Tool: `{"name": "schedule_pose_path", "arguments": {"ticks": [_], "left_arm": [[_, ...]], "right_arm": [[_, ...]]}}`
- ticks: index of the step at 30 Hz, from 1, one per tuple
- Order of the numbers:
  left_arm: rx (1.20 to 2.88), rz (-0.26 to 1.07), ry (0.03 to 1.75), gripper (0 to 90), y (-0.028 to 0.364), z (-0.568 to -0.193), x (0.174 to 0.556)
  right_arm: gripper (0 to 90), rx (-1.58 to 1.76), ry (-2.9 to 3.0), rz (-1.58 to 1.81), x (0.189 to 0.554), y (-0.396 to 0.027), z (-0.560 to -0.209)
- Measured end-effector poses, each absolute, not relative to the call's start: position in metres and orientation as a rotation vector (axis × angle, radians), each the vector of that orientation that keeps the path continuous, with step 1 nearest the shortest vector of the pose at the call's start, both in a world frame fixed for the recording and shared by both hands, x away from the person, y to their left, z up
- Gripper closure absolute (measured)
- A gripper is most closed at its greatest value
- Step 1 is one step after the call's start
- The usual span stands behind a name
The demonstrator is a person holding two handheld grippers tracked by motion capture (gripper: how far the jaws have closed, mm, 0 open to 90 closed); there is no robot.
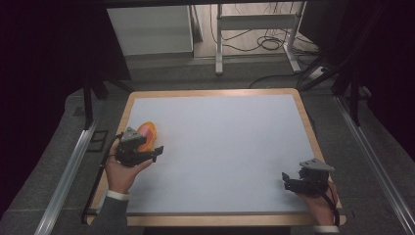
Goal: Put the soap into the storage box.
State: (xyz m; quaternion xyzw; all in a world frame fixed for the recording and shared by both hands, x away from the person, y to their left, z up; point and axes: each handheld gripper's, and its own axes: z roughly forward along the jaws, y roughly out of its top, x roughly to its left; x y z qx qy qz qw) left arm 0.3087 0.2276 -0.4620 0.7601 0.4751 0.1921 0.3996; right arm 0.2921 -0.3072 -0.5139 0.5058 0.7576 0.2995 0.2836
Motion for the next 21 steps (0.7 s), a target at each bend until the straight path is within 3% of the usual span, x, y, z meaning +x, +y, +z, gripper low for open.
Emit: {"name": "schedule_pose_path", "arguments": {"ticks": [21], "left_arm": [[1.94, 0.369, 1.162, 23.5, 0.218, -0.506, 0.278]], "right_arm": [[6.0, 1.358, 2.027, 0.797, 0.292, -0.307, -0.514]]}}
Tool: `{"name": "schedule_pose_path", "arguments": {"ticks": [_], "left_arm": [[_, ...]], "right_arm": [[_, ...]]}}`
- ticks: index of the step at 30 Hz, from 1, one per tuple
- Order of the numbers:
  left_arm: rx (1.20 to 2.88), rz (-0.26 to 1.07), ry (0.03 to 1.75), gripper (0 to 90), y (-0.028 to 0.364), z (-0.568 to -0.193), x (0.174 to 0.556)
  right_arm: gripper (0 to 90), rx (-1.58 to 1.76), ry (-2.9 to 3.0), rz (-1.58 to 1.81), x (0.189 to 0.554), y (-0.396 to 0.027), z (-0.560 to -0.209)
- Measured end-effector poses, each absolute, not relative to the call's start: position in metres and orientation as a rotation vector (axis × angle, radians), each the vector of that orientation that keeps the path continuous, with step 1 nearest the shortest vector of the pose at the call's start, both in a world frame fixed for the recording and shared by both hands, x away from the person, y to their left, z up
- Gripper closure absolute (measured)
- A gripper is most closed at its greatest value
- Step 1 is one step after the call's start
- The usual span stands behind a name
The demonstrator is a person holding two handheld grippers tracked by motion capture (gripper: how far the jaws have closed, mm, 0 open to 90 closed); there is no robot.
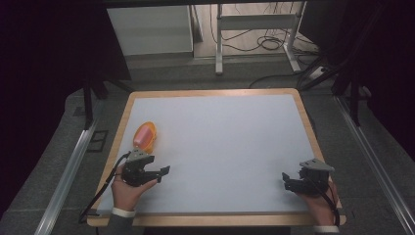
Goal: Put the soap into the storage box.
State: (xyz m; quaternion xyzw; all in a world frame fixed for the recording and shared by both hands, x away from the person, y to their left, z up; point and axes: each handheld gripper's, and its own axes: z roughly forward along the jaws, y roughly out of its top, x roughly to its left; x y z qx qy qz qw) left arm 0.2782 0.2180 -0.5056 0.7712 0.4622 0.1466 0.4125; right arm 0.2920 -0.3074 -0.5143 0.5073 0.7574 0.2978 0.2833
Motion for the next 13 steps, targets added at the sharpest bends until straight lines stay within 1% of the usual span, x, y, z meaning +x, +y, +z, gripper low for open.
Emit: {"name": "schedule_pose_path", "arguments": {"ticks": [13], "left_arm": [[1.95, 0.36, 1.151, 23.6, 0.2208, -0.5099, 0.2771]], "right_arm": [[6.0, 1.332, 2.019, 0.841, 0.2915, -0.308, -0.5105]]}}
